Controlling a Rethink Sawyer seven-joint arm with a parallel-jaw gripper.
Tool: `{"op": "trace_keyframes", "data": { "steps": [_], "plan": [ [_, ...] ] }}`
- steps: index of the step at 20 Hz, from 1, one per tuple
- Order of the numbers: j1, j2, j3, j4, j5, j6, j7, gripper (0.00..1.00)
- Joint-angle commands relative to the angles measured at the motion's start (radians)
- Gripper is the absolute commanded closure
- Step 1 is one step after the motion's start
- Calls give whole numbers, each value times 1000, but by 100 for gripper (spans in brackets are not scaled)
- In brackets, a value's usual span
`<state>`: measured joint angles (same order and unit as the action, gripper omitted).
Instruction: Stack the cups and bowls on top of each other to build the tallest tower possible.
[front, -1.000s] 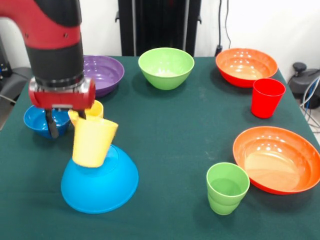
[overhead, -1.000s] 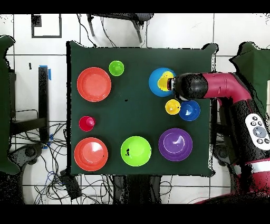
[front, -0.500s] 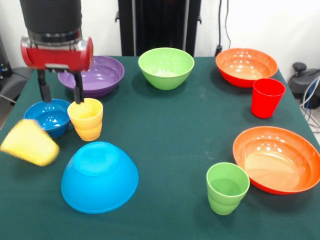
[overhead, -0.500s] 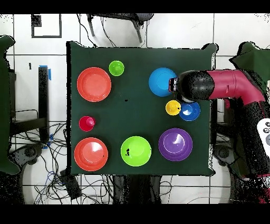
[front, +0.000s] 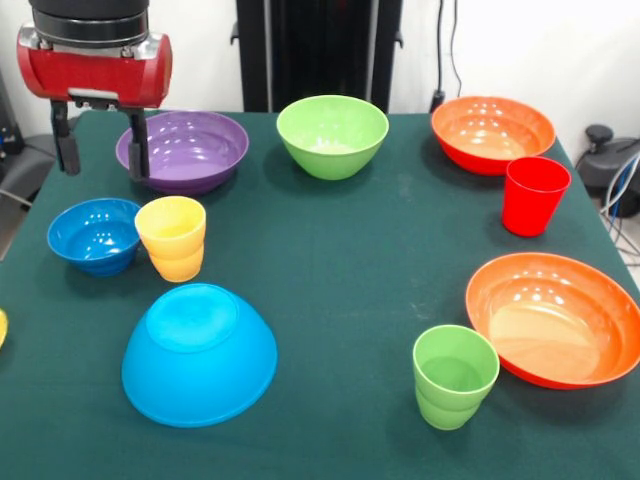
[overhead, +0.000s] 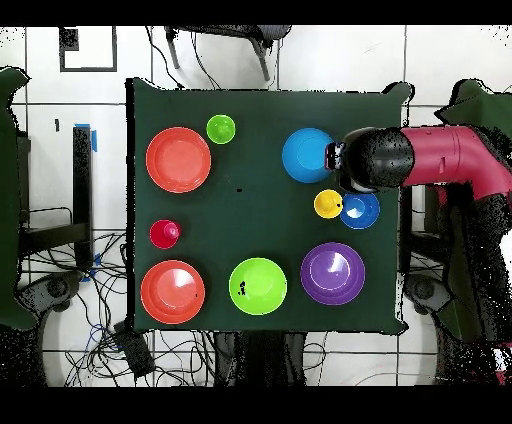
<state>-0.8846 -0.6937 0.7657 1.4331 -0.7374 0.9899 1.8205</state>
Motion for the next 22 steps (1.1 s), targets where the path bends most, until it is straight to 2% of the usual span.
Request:
{"op": "trace_keyframes", "data": {
  "steps": [1,4,13,22],
  "plan": [
    [46,54,-22,0,-48,75,-301,0],
    [70,109,-45,-27,-92,22,-252,0],
    [116,220,-81,-59,-111,-59,-121,0],
    [116,254,-107,-11,-57,-50,-68,0]
  ]
}}
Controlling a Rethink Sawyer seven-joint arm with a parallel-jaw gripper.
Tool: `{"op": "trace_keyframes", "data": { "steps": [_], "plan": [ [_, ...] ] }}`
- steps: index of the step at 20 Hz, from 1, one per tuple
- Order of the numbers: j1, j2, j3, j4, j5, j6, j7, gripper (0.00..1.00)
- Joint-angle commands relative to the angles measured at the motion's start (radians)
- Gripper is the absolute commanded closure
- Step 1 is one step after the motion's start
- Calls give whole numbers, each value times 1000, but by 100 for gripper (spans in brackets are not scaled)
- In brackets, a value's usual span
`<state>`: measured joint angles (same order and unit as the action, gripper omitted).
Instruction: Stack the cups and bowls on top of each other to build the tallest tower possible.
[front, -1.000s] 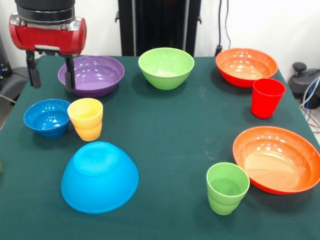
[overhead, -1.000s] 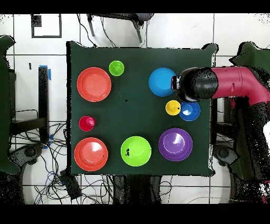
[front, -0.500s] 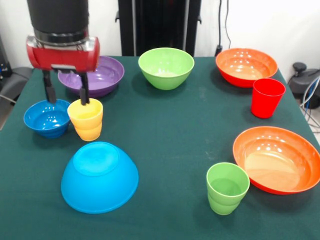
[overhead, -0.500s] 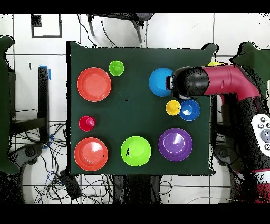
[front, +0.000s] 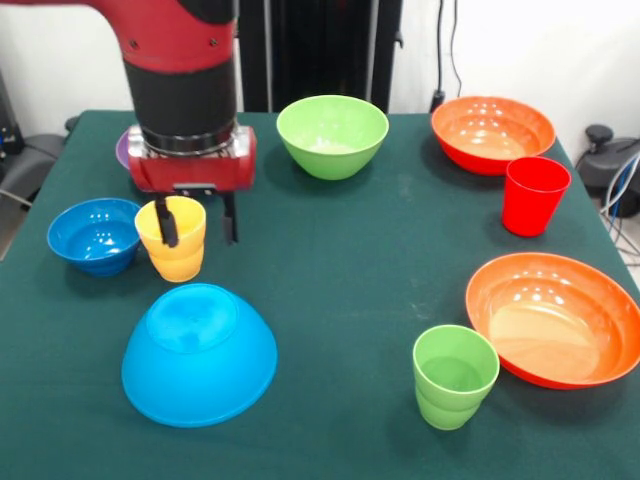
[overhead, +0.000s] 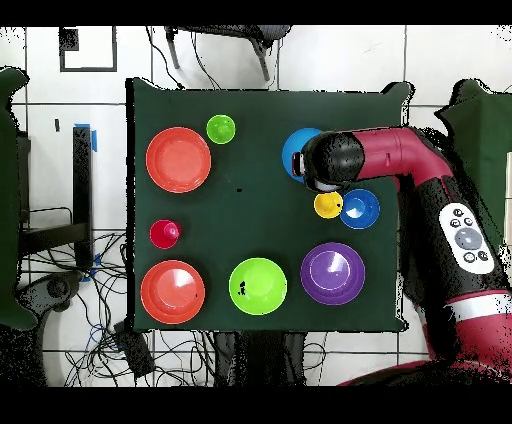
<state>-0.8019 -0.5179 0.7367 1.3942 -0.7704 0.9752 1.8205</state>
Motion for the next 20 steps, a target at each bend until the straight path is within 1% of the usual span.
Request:
{"op": "trace_keyframes", "data": {
  "steps": [1,4,7,10,13,17,20],
  "plan": [
    [41,80,-89,29,-29,-23,-64,0],
    [65,76,-121,24,-44,24,-56,0],
    [77,59,-141,31,-50,43,-58,0],
    [96,57,-168,8,-61,67,-66,0],
    [112,47,-188,0,-72,57,-68,0],
    [96,-3,-186,66,-33,42,-89,0],
    [92,-47,-181,105,-4,58,-100,0]
  ]
}}
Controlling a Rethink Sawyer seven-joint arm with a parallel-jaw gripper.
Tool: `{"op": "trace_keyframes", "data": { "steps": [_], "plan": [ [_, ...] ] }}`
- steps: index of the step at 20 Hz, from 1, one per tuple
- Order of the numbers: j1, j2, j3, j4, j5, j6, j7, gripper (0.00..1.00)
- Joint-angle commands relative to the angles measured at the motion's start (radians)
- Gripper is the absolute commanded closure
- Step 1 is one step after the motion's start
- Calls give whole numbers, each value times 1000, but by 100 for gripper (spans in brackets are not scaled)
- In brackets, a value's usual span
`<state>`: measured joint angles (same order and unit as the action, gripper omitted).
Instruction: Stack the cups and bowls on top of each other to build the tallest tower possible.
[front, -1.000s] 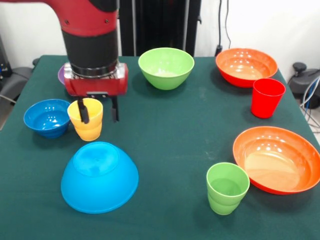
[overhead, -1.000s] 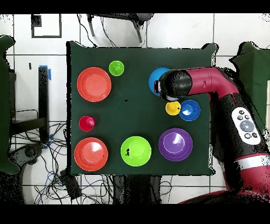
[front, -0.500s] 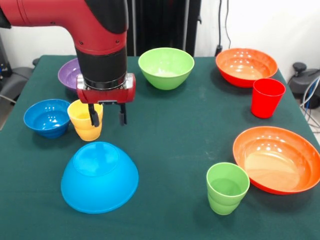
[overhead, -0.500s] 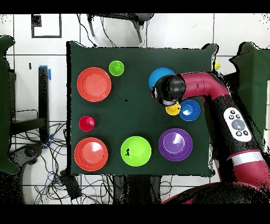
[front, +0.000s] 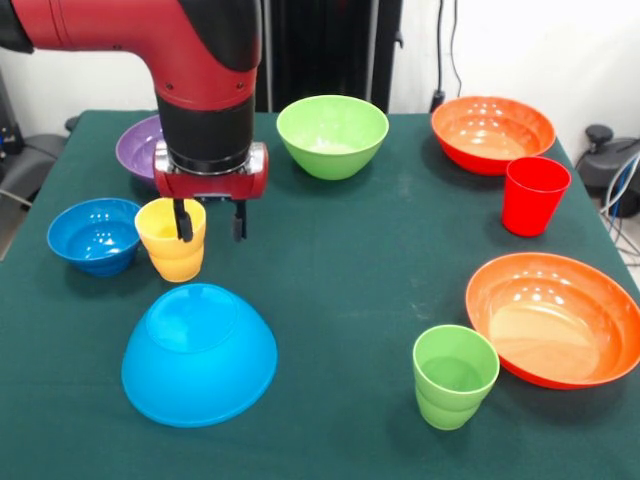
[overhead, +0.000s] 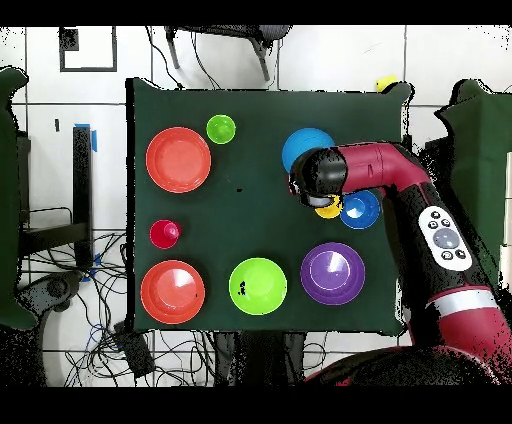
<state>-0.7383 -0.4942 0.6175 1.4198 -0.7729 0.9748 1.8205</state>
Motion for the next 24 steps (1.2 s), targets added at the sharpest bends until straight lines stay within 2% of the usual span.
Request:
{"op": "trace_keyframes", "data": {
  "steps": [1,11,17,24],
  "plan": [
    [27,-79,-62,91,1,56,-97,0],
    [18,-112,-61,143,2,17,-90,0],
    [47,36,-86,45,-43,-16,-55,0],
    [49,90,-103,16,-49,-23,-62,0]
  ]
}}
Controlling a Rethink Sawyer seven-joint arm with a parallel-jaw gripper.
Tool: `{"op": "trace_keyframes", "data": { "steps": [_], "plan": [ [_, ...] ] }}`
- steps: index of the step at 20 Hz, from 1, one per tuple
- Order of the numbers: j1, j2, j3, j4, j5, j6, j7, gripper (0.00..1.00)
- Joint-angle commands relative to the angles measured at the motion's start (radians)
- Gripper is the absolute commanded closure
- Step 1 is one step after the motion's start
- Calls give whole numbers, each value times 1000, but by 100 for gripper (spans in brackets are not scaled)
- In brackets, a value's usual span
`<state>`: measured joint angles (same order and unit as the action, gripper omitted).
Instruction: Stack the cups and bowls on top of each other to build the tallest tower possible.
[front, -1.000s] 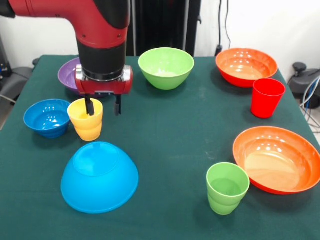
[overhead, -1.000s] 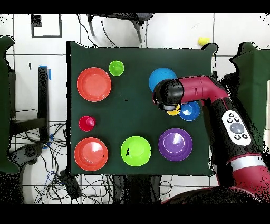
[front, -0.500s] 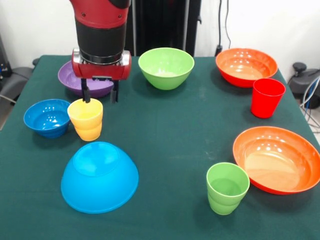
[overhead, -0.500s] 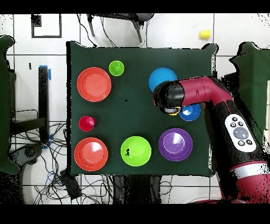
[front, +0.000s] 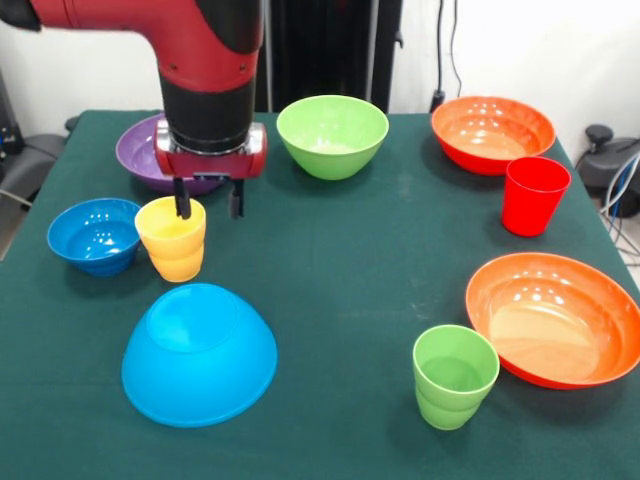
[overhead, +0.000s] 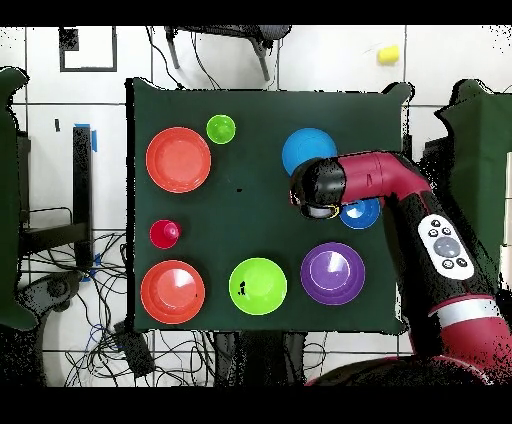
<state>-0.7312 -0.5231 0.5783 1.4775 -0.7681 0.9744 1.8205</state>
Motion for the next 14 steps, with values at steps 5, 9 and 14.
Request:
{"op": "trace_keyframes", "data": {
  "steps": [5,9,14],
  "plan": [
    [50,152,-79,-59,-53,-13,-64,0],
    [72,160,-110,-78,-71,18,-56,0],
    [97,154,-150,-86,-81,38,-46,0]
  ]
}}
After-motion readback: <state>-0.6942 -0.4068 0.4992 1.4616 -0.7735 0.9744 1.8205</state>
